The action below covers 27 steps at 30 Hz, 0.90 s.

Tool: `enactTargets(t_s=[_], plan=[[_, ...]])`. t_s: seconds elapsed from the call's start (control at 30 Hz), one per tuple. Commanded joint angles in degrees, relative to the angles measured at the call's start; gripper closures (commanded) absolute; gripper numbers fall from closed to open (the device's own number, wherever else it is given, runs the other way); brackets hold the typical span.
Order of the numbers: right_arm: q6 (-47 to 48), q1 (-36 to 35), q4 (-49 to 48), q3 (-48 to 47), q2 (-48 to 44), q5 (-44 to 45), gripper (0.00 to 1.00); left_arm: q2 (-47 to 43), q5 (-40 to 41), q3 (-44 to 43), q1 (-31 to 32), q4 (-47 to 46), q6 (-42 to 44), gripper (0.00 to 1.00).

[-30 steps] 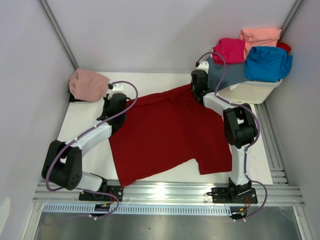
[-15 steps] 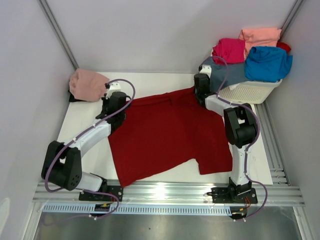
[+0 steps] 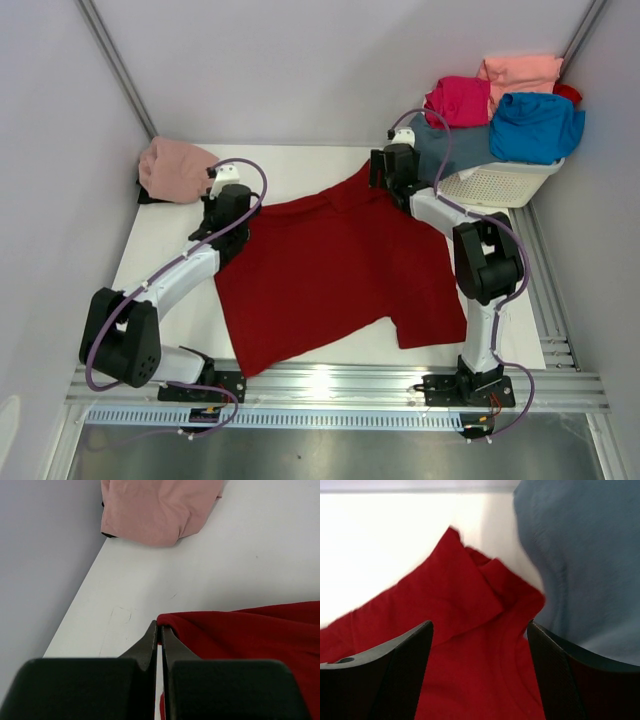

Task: Fold and stack the t-shirts
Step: Flatten out the tshirt

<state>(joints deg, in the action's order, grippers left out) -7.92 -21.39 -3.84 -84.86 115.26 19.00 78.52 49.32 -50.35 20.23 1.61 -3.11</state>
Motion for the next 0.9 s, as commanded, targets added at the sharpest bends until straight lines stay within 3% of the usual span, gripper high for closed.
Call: enactTargets(t_s=[0.0, 0.5, 0.87], plan=[[-1.82, -0.85, 3.57, -0.39, -0.92, -1.25, 0.22, -1.0, 0.16, 0.43, 0.51, -0.29, -2.33, 0.99], [-1.83, -1.46, 6.47, -5.31, 7.87, 1.12, 0.35, -2.23, -0.98, -0.28, 2.88, 2.78, -4.09, 0.99], [-0.07, -0.32, 6.56, -10.94, 14.02, 4.2, 0.39, -9.26, -4.84, 4.02, 4.82, 0.94, -5.32, 0.99]])
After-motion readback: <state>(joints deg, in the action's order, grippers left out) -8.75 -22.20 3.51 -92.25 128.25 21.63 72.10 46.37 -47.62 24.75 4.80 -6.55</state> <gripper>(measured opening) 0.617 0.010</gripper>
